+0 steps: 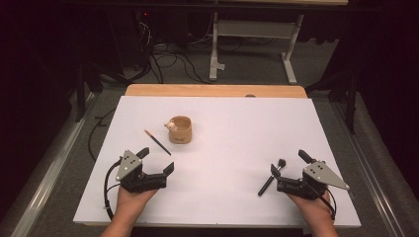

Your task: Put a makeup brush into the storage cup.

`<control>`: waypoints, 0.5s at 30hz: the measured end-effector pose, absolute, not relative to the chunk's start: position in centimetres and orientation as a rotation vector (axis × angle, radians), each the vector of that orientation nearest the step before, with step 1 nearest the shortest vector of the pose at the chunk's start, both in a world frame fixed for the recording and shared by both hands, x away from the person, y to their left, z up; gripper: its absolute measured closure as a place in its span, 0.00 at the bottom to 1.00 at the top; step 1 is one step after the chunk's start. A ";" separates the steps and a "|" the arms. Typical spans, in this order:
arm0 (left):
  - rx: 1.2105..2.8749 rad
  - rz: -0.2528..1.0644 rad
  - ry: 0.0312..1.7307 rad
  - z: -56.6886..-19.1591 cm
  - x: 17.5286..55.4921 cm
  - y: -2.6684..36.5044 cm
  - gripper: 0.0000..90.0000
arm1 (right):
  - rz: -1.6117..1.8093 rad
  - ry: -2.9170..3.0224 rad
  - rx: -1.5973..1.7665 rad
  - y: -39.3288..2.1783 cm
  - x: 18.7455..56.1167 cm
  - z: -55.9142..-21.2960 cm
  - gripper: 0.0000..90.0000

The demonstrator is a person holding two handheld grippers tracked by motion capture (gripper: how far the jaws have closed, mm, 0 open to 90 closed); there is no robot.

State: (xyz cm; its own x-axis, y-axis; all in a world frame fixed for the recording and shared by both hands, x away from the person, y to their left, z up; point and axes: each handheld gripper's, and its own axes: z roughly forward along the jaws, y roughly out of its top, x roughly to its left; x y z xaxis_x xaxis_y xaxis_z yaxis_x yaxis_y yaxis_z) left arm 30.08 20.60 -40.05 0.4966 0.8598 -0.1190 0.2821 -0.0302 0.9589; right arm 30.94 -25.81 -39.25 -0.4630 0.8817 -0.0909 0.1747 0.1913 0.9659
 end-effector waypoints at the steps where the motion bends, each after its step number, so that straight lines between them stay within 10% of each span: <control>1: 1.581 0.622 1.012 -40.1 30.1 20.6 0.00 | 1.314 1.786 0.994 -25.8 30.9 -39.3 0.01; 15: 1.579 0.614 1.008 -40.0 30.2 20.5 0.01 | 1.310 1.789 0.993 -25.8 30.9 -39.3 0.01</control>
